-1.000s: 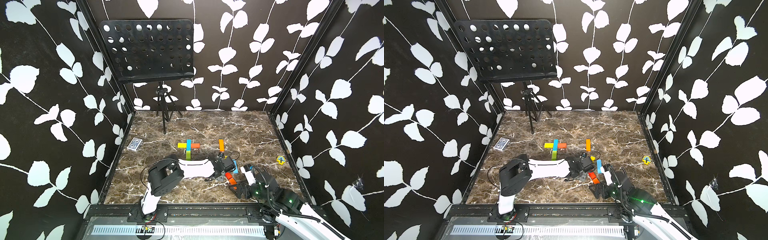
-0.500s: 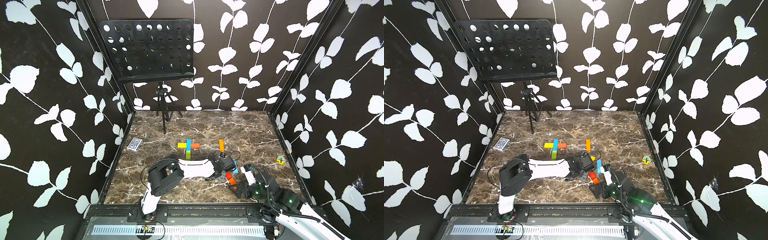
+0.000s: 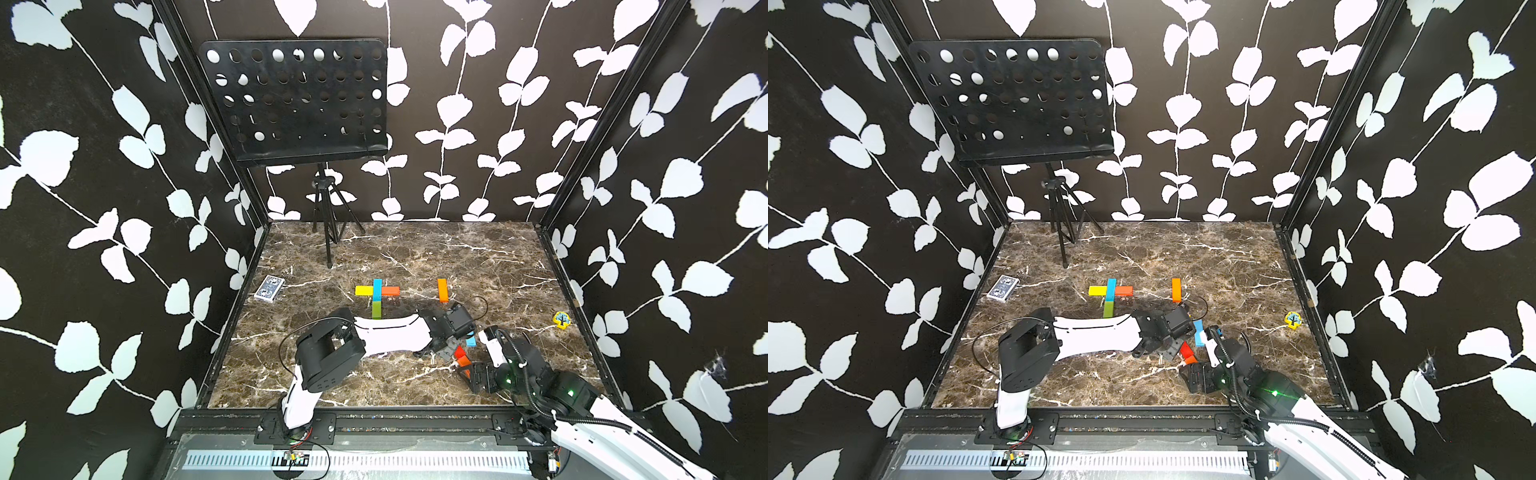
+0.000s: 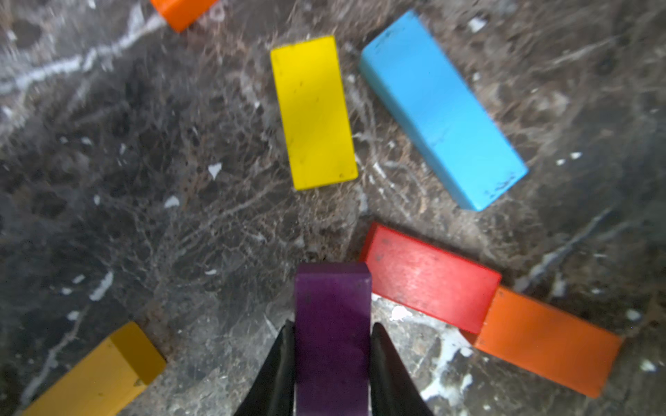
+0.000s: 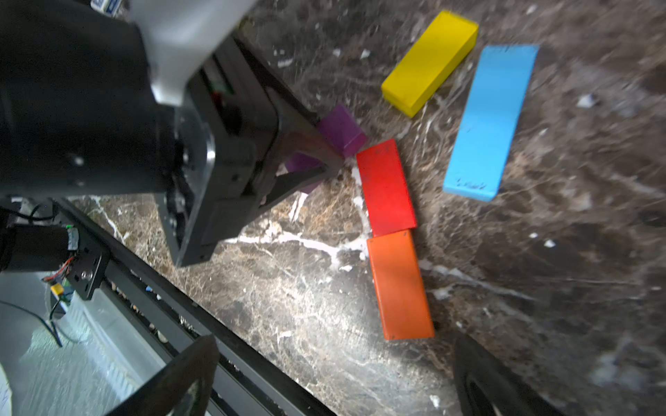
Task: Assemble the letter t with building blocks
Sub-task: Pick up the building block from the center of the board, then assemble the building block at the center of the board.
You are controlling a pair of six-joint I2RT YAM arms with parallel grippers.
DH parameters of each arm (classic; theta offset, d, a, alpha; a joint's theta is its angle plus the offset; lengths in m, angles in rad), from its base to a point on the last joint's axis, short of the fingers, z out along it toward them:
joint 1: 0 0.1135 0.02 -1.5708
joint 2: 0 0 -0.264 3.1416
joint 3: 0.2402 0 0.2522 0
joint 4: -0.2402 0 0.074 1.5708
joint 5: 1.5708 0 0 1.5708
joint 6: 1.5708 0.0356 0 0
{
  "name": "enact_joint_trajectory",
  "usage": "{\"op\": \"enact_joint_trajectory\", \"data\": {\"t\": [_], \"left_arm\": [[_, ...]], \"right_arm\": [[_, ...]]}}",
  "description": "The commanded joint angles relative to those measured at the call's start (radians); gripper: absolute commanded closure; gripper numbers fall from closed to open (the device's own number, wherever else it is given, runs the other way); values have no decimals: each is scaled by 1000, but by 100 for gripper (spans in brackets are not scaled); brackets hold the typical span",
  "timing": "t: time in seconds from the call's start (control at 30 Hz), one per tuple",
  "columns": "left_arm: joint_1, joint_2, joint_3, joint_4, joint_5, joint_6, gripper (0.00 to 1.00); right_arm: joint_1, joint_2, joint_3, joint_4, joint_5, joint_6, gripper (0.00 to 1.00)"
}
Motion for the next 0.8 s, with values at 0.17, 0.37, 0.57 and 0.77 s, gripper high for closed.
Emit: {"op": "enact_joint_trajectory", "data": {"t": [0.17, 0.37, 0.57, 0.77], "left_arm": [[100, -96, 52, -119, 9, 158, 72], [202, -123, 100, -157, 63, 331, 72], [283, -62, 243, -230, 87, 515, 72], [349, 48, 366, -264, 147, 722, 72]], "right_arm": [[1, 62, 192, -47, 169, -58, 1], [-38, 167, 294, -42, 226, -90, 1], [-230, 256, 343, 26, 121, -142, 1], [-410, 454, 411, 124, -63, -178, 1]]}}
